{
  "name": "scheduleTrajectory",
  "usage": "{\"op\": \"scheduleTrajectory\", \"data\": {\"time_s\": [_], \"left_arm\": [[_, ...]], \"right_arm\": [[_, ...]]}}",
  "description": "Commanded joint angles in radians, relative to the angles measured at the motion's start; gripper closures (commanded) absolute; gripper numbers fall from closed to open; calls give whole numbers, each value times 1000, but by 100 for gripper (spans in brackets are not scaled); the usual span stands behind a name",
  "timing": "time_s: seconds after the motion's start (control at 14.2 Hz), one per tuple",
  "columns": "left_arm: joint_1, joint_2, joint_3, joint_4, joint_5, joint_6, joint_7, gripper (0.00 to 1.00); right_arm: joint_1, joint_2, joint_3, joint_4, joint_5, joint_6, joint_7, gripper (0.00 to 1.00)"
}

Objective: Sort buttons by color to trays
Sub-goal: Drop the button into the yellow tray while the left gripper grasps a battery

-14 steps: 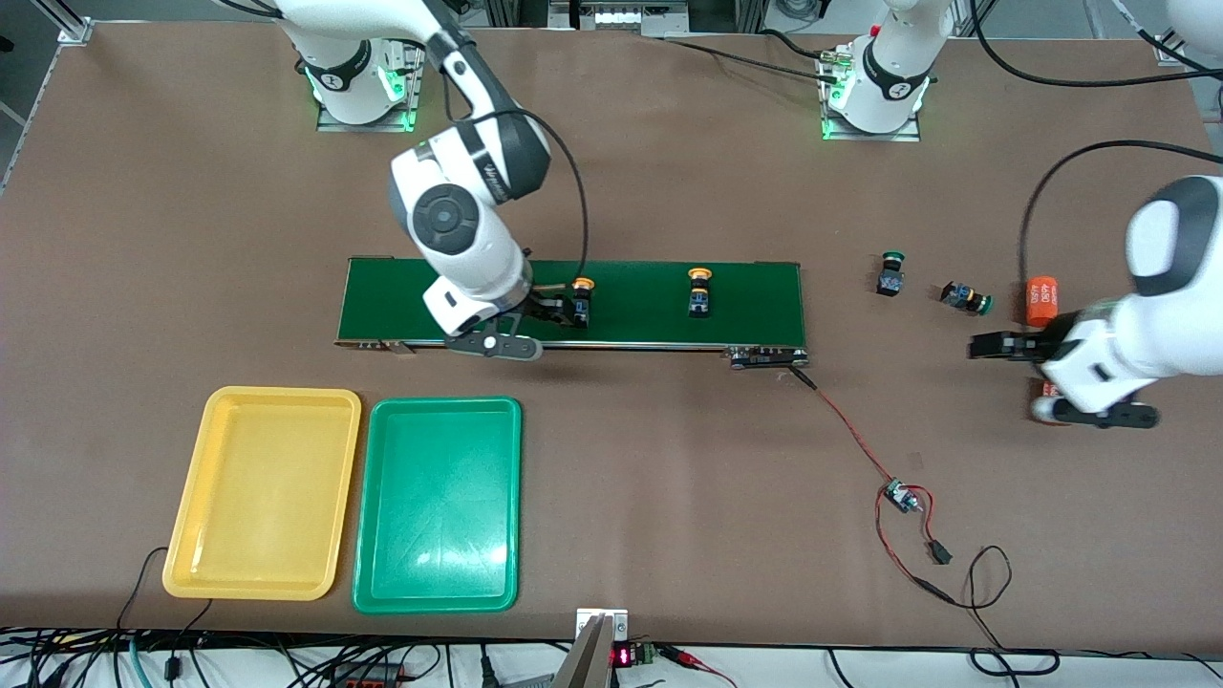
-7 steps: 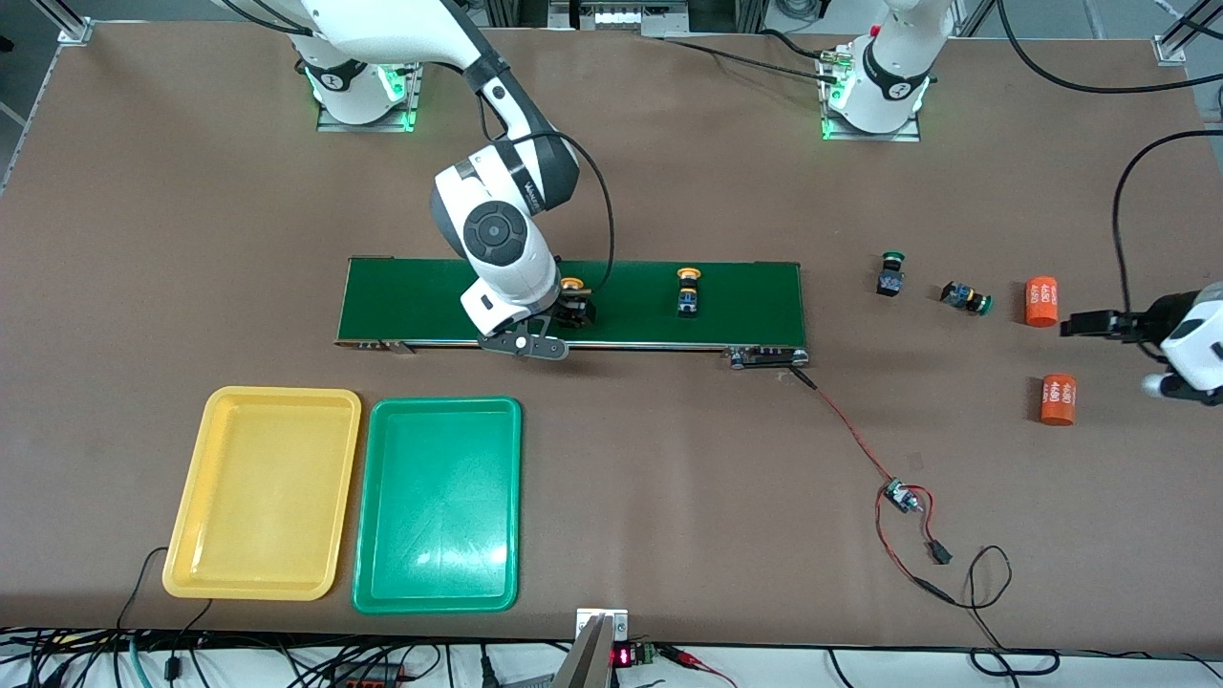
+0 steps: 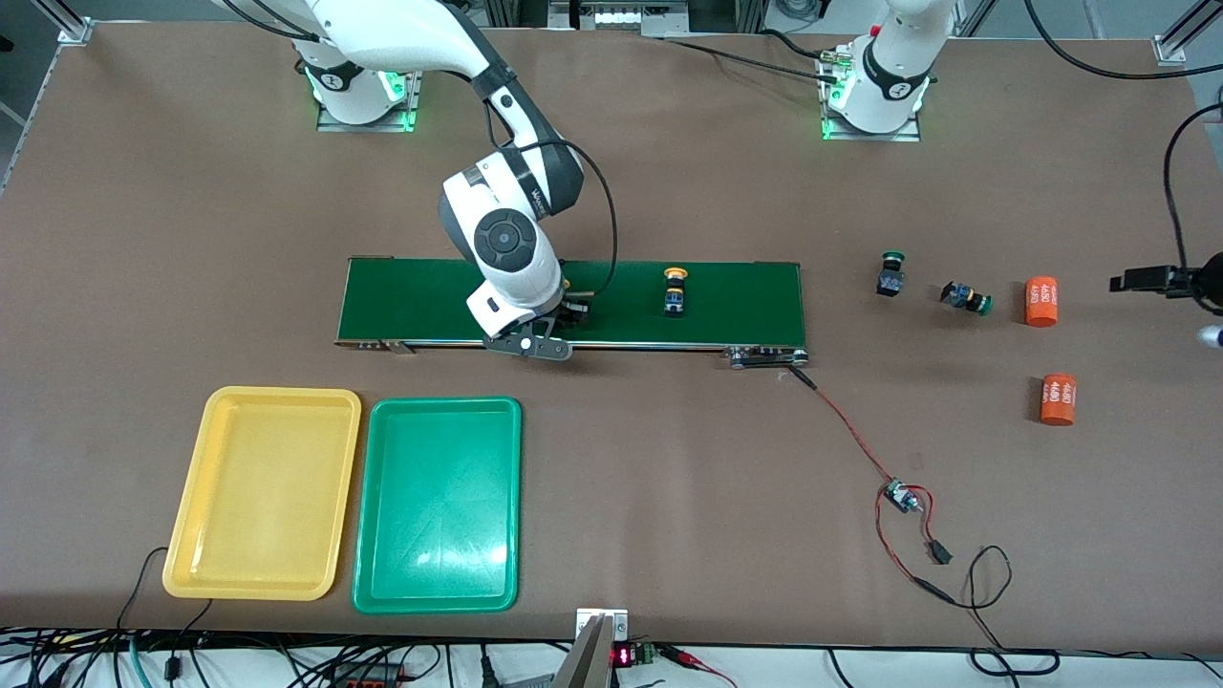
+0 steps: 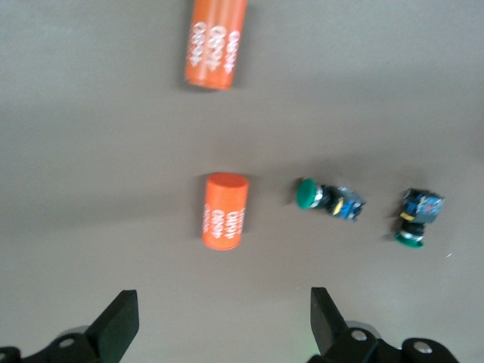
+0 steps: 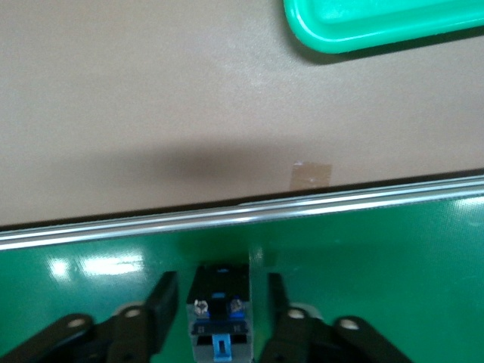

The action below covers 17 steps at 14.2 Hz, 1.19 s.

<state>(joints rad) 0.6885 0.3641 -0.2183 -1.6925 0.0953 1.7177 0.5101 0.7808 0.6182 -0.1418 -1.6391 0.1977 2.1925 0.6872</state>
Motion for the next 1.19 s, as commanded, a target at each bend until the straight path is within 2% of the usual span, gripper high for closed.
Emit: {"op": "scheduleTrajectory", "data": {"time_s": [0.0, 0.21, 0.63, 0.84, 1.12], "left_arm": [[13, 31, 0, -21, -12, 144, 51, 0], [-50, 78, -12, -25, -14, 292, 73, 0], [-106, 202, -10, -50, -12, 669, 162, 0], [-109, 281, -4, -50, -19, 815, 214, 0], [-95, 314, -1, -70, -19, 816, 225, 0]], "right_arm": [[2, -14, -22, 13, -9, -3, 11, 99], [2, -28, -64, 51, -7, -19, 5, 100], [-24, -34, -264, 108, -7, -27, -30, 100], [-118, -19, -277, 108, -9, -20, -203, 100], [-205, 11, -277, 105, -24, -34, -357, 100]]}}
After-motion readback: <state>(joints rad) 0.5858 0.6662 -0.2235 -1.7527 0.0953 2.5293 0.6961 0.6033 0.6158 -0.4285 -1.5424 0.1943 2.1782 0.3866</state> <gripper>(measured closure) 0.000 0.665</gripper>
